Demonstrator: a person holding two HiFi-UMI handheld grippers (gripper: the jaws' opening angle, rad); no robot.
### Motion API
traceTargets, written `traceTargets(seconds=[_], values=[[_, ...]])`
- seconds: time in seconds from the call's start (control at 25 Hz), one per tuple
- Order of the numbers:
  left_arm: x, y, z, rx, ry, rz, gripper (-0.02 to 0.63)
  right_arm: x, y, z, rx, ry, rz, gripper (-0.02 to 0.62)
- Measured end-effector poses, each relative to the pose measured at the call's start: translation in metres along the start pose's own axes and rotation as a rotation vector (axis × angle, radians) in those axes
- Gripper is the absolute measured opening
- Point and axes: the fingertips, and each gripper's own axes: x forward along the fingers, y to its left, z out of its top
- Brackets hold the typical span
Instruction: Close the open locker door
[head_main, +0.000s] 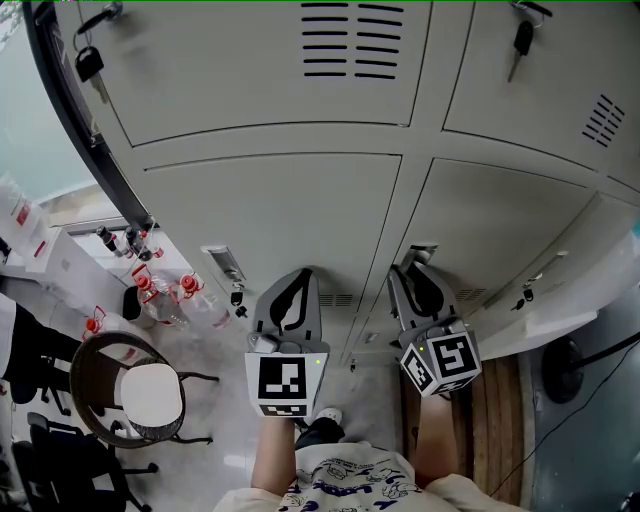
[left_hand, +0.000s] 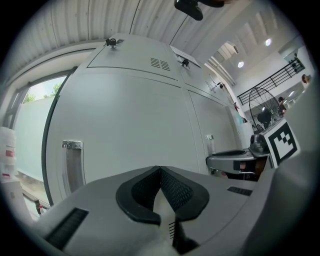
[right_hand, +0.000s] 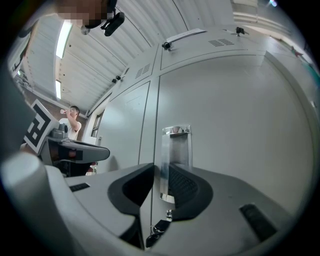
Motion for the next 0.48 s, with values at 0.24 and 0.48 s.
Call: traceTargets(seconds=[0.24, 0.48], values=[[0.0015, -0.0010, -0.0020, -0.005, 0.001, 0.000, 0.003, -0.0001, -0.0006, -0.0013, 0.000, -0.001, 0.004, 0.094], [0.0005, -0.0039, 0.0010, -0.009, 0.004, -0.001, 0.003, -0.0025, 0.0011, 0.0063, 0.011, -0.005, 0.035, 0.121]])
